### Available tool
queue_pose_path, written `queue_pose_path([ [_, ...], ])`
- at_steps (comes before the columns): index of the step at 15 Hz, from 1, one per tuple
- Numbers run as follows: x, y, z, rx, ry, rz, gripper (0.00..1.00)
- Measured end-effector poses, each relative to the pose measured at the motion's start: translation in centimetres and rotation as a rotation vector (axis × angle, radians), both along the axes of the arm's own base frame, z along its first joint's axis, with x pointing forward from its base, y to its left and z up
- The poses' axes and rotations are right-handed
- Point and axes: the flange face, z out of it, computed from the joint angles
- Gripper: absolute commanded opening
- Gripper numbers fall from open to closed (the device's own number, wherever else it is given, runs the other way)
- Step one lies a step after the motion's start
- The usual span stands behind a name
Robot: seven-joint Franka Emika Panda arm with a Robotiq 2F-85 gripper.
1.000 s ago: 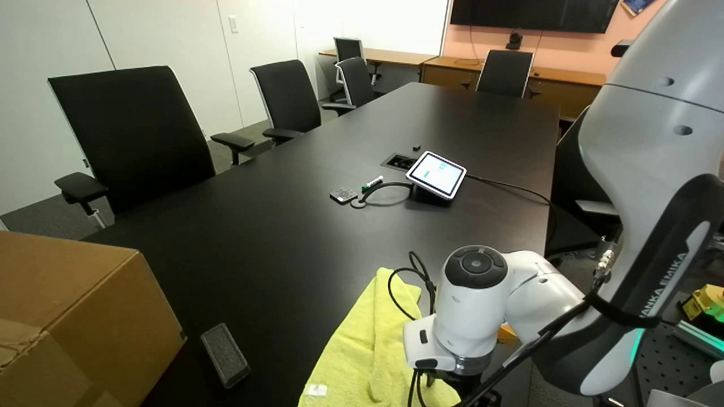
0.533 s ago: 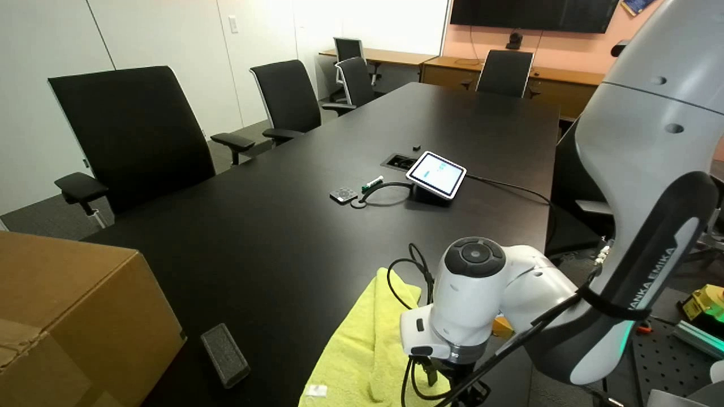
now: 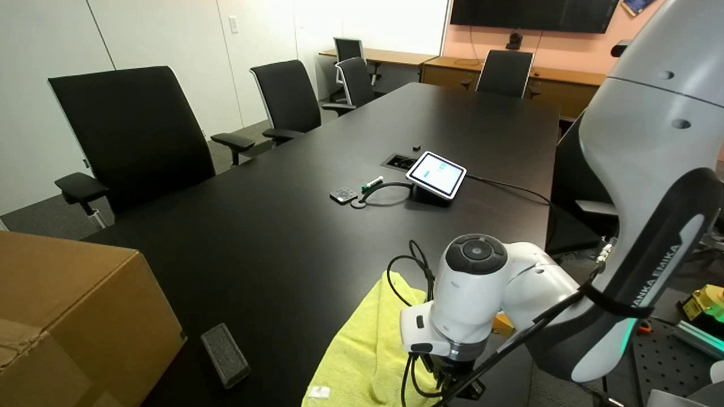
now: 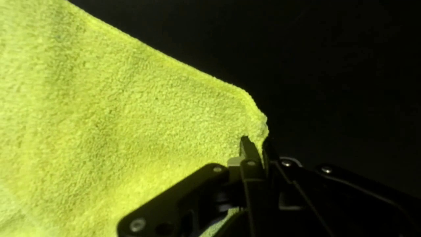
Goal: Fold the towel in half
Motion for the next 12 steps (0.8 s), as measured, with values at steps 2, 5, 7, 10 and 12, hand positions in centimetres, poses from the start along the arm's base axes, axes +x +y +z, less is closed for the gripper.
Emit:
queue_pose_path([
  [2, 0.1, -0.4, 0.0, -0.016, -0.003, 0.002, 0.01],
  [5, 0.4, -0.8, 0.6, -0.056, -0.019, 0.015, 0.01],
  [7, 0.5, -0.6, 1.3, -0.086, -0.032, 0.025, 0.01],
  [10, 0.5, 0.1, 2.8, -0.126, -0.038, 0.046, 0.01],
  [12, 0.4, 0.8, 3.8, -0.153, -0.039, 0.063, 0.01],
])
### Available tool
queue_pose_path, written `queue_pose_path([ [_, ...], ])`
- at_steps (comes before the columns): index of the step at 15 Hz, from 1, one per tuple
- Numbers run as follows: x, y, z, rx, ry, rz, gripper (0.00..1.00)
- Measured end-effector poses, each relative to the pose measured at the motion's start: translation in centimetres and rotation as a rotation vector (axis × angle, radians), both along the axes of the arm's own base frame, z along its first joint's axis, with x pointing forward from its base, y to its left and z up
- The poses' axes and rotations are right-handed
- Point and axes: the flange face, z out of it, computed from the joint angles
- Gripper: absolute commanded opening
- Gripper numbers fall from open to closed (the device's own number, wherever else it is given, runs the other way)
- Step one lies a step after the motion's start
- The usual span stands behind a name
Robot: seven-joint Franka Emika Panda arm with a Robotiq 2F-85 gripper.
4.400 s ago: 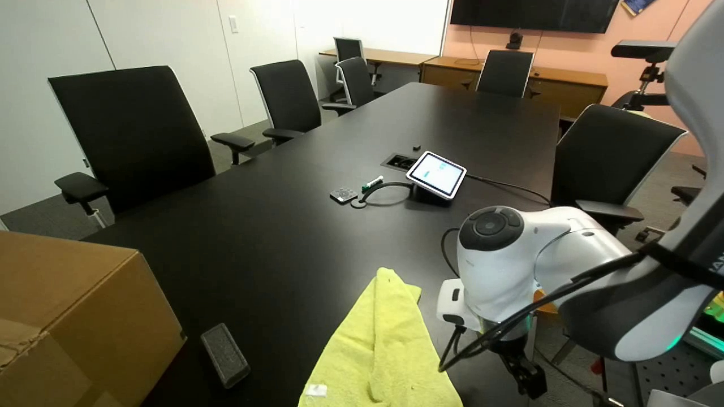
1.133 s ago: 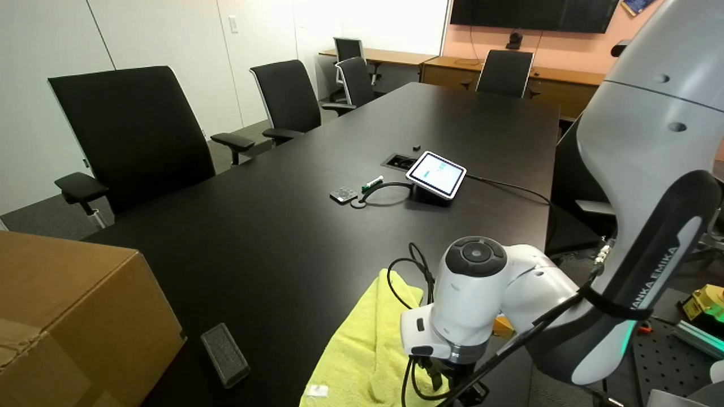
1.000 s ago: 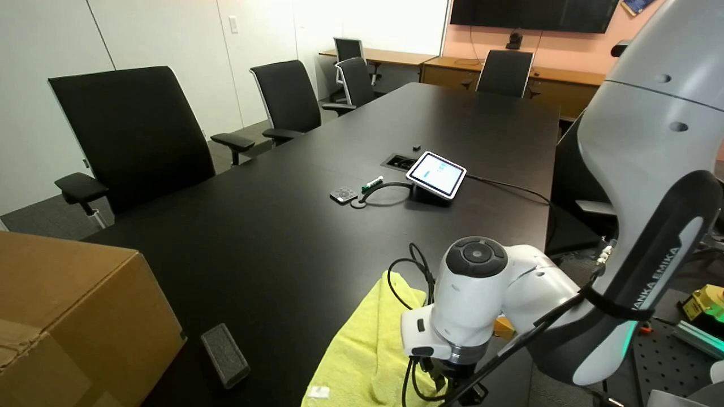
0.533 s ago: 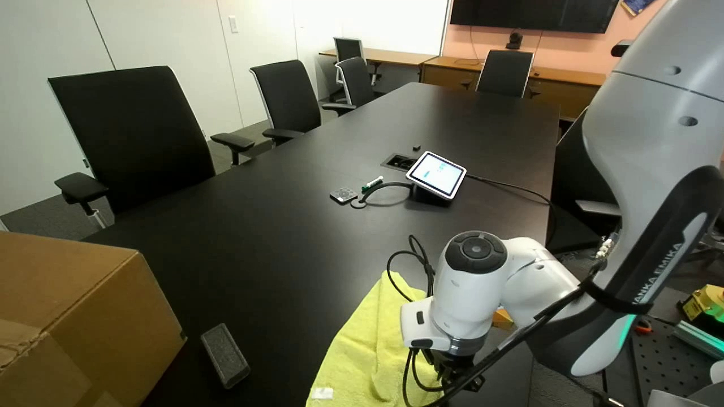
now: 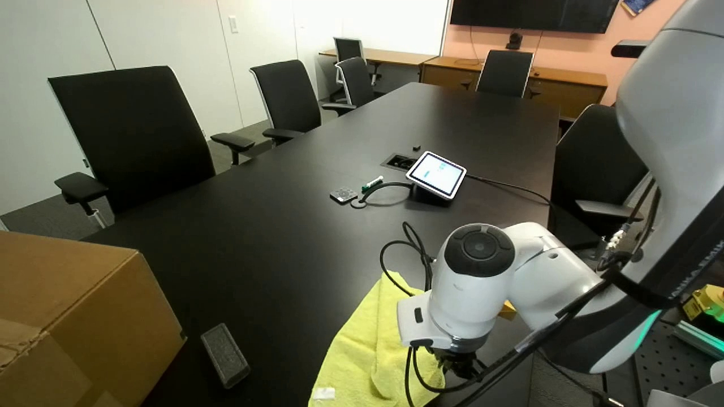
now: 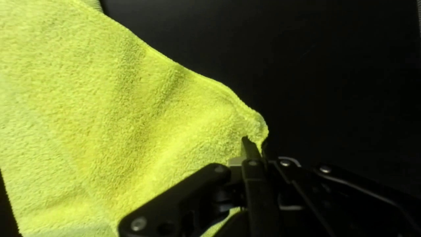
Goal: Fold the towel in half
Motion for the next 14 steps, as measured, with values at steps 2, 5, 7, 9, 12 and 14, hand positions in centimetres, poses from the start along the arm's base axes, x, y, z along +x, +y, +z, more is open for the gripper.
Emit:
queue_pose_path([
  [2, 0.0, 0.7, 0.9, -0.027, -0.009, 0.022, 0.01],
  [5, 0.4, 2.3, 1.7, -0.041, -0.055, 0.045, 0.01],
  [7, 0.9, 3.4, 2.4, -0.039, -0.089, 0.054, 0.01],
  [9, 1.6, 4.5, 3.1, -0.029, -0.121, 0.055, 0.01],
  [12, 2.8, 5.9, 4.1, -0.015, -0.166, 0.044, 0.01],
  [14, 3.8, 6.7, 4.5, -0.004, -0.192, 0.035, 0.01],
])
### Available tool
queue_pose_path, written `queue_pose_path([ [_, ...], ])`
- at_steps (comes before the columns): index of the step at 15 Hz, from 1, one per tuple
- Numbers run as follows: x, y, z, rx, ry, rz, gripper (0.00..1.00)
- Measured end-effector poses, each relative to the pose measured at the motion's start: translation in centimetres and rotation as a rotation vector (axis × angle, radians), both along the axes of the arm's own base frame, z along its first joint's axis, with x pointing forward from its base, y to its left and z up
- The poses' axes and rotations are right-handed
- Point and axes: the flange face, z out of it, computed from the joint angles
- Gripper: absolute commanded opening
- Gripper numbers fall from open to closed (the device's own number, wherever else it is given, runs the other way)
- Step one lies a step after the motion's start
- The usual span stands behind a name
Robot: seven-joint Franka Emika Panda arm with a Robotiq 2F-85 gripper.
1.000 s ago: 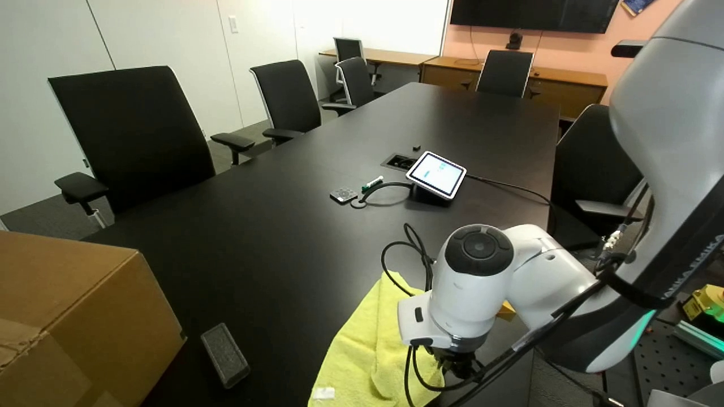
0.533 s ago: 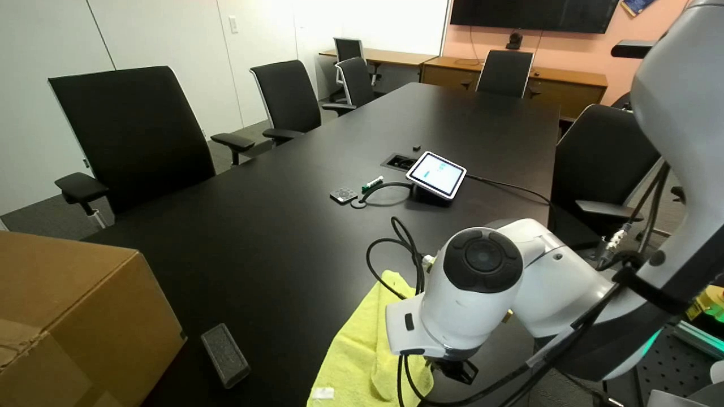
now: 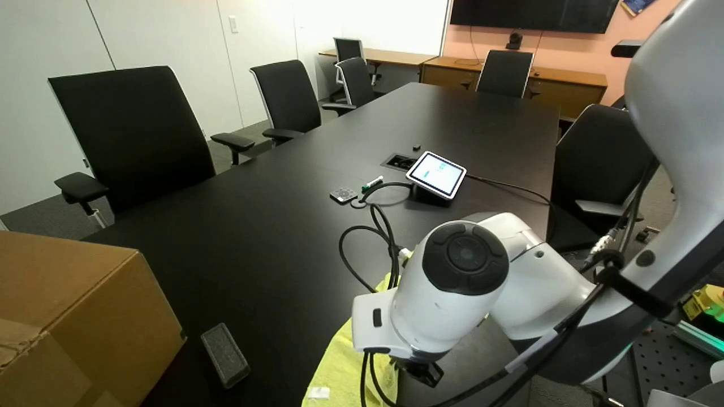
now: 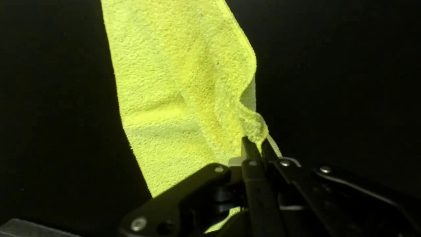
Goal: Fold the towel in half
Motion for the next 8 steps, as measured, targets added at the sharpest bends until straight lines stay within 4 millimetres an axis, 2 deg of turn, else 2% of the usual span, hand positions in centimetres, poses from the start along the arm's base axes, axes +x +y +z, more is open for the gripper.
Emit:
queue_pose_path([
  [3, 1.6, 1.2, 0.2, 0.012, -0.037, 0.000, 0.01],
  [8, 4.0, 3.5, -0.7, 0.034, -0.080, -0.010, 0.01],
])
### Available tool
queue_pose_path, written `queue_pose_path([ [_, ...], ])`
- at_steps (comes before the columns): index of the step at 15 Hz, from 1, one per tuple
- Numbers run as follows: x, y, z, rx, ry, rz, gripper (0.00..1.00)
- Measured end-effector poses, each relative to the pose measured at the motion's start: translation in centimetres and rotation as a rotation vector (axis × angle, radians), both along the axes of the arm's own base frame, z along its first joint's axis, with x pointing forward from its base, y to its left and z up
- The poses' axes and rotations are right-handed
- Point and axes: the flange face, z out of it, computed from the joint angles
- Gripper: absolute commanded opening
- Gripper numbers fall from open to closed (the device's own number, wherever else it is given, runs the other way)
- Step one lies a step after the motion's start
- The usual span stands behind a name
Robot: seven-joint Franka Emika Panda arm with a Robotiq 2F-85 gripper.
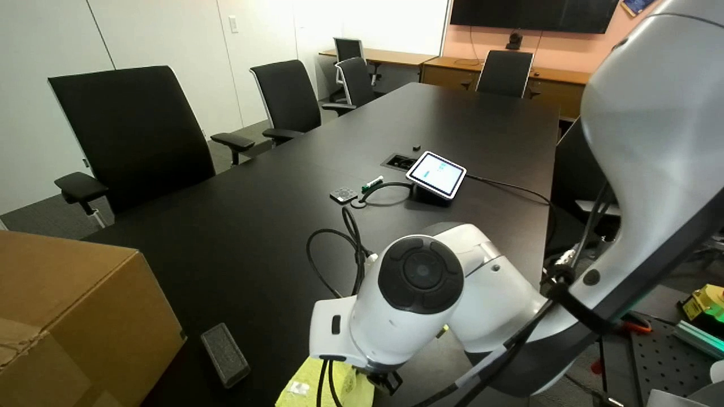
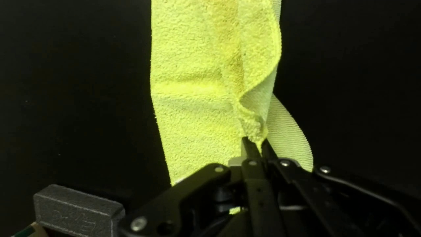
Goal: Fold the towel in half
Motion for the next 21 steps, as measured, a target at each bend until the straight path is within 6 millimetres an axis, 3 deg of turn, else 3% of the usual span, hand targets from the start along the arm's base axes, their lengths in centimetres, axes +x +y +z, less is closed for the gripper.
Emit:
queue_pose_path([
  [11, 5.9, 3.7, -0.1, 0.111, -0.062, -0.104, 0.02],
  [12, 6.2, 3.8, -0.3, 0.115, -0.062, -0.109, 0.29],
  [14, 6.5, 4.2, -0.7, 0.119, -0.058, -0.121, 0.35],
  [21, 6.7, 5.2, 0.1, 0.123, 0.011, -0.205, 0.88],
])
